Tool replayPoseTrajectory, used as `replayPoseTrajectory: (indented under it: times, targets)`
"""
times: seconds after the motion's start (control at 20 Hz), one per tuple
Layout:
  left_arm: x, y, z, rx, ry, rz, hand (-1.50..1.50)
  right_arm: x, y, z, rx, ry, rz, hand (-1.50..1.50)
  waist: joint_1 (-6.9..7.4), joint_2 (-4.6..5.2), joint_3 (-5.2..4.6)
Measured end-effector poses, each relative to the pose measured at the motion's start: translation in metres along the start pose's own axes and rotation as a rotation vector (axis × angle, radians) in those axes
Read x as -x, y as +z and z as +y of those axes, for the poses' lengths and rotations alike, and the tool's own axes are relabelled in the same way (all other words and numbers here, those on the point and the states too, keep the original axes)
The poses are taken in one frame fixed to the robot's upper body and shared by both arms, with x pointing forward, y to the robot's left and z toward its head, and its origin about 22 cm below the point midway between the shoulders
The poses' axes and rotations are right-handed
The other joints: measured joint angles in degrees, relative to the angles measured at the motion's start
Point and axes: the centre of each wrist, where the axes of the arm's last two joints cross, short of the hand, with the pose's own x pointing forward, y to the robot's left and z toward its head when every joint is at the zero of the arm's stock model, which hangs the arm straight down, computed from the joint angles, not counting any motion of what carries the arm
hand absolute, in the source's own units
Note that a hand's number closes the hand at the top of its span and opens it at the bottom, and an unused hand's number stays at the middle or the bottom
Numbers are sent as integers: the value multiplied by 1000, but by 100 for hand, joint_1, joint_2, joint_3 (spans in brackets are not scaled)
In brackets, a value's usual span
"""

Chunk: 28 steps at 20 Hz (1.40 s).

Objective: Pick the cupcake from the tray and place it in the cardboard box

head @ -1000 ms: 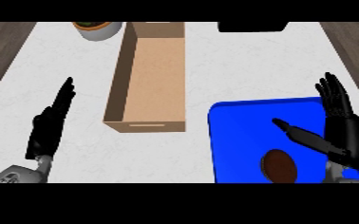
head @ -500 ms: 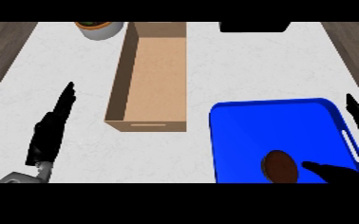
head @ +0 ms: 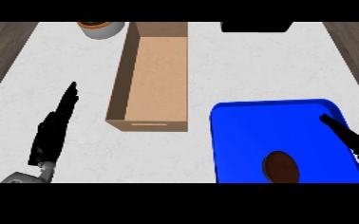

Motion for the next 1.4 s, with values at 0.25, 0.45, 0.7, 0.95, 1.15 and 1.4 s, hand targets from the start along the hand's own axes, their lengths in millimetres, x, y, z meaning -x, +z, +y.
replayPoseTrajectory:
  times: [0.25,0.45,0.7,0.95,1.15,1.4]
  targets:
    - [-4,1,-1,-3,-3,-6,0,-32,1,11,-101,51,68,-150,13,0,9]
    - [-4,4,1,4,2,-2,0,-46,-4,29,-107,72,122,-150,13,0,14]
    - [-1,6,-2,5,5,0,0,-52,-8,46,-108,95,165,-150,-2,0,18]
    - [4,10,1,-4,1,7,0,-46,-10,54,-127,113,204,-150,-7,-1,19]
    - [6,11,0,-12,-4,0,0,-41,-16,61,-126,114,215,-150,-10,-1,18]
    - [3,4,-1,-3,2,-1,0,-42,-15,70,-127,113,211,-150,-17,0,20]
